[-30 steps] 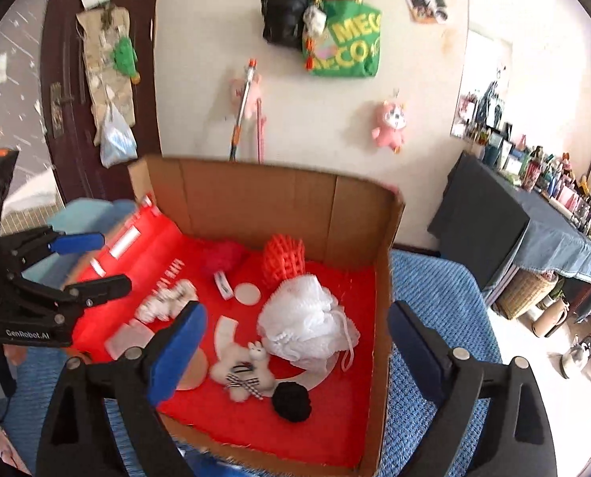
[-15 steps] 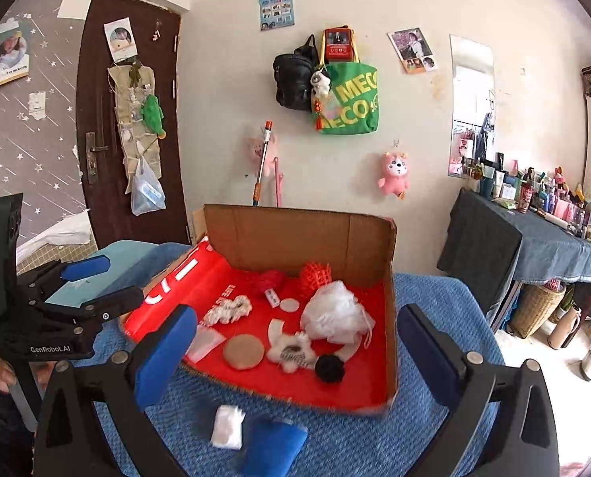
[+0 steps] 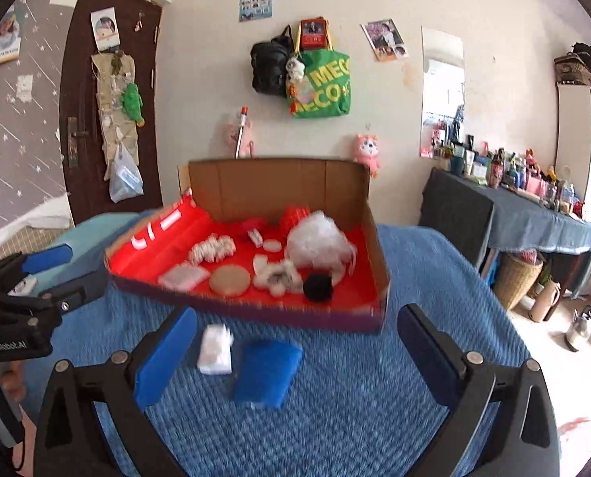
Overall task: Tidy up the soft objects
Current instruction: 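Withdraw both tools from the box back over the blanket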
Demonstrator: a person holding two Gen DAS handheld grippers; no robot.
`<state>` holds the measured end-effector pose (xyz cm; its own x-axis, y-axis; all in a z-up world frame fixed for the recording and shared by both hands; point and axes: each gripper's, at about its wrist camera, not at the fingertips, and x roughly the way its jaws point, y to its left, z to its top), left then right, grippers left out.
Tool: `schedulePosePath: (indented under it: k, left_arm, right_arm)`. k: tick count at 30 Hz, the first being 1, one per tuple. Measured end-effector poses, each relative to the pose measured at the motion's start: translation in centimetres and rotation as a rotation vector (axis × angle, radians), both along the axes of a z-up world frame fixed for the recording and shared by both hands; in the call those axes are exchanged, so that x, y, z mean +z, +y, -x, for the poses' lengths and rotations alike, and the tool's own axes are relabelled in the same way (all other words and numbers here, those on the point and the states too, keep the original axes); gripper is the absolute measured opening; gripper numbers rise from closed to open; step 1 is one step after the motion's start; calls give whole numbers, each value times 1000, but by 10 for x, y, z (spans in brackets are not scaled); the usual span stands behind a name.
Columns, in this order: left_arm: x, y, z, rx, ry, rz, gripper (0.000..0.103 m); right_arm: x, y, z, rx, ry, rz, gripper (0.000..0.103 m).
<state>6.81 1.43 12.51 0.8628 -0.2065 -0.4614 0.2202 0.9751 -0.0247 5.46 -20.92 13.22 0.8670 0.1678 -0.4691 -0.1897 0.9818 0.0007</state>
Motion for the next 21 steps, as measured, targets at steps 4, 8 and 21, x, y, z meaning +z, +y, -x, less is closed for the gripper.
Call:
schedulePosePath:
  k: [4,8,21]
  left_arm:
    - [-21,-2,7,-3,35,0,94]
    - [-42,0,5,5,89,3,94]
    - [-64,4,-3,23,181,5,94]
  right_arm:
    - [-26,0,2,-12,61,-5,103]
    - [-45,-1,2,-11,113,-13,103]
    - [-61,4,-6,-2,180,-5,103]
